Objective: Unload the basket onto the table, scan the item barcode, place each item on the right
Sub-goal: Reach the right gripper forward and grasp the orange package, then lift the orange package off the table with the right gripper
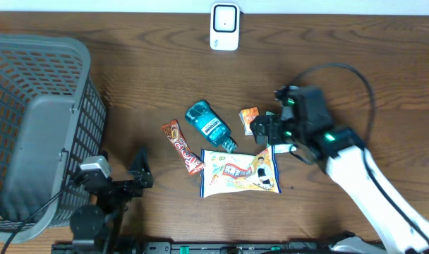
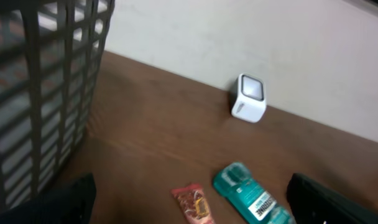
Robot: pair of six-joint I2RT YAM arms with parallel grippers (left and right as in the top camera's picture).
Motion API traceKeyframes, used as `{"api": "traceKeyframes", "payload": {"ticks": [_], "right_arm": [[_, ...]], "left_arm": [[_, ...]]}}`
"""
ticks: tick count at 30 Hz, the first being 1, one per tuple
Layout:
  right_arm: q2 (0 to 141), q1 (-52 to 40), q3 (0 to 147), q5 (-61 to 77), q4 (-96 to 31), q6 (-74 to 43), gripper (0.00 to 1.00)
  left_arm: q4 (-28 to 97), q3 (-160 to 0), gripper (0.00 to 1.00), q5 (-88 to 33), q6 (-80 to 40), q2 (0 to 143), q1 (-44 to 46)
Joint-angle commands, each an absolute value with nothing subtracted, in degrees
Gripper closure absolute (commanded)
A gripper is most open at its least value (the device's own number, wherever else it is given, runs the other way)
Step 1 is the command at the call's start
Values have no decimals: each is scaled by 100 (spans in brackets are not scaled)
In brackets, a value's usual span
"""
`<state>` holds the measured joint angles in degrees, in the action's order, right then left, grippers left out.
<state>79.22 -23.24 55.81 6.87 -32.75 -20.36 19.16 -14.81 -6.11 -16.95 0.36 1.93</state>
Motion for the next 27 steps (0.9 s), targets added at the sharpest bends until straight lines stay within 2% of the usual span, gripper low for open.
{"api": "traceKeyframes", "payload": {"ticks": [1, 8, 13, 19, 27], "right_arm": [[8672, -2641, 6353, -659, -3422, -1962, 19], [9701, -2978, 7205, -1885, -3671, -1769, 37], [10385, -3454, 7338, -2276, -3529, -1769, 40], [10973, -3684, 7356, -2845, -3389, -1769, 37], [11546, -3686, 7426, -2965, -3356, -1772, 46]], "left_arm": [[1732, -1063, 2, -672, -1750, 19, 174], [1754, -847, 2, -668, -1750, 21, 174], [1787, -847, 2, -668, -1750, 21, 174], [1791, -847, 2, -668, -1747, 21, 174], [1824, -847, 2, -668, -1750, 21, 174]]}}
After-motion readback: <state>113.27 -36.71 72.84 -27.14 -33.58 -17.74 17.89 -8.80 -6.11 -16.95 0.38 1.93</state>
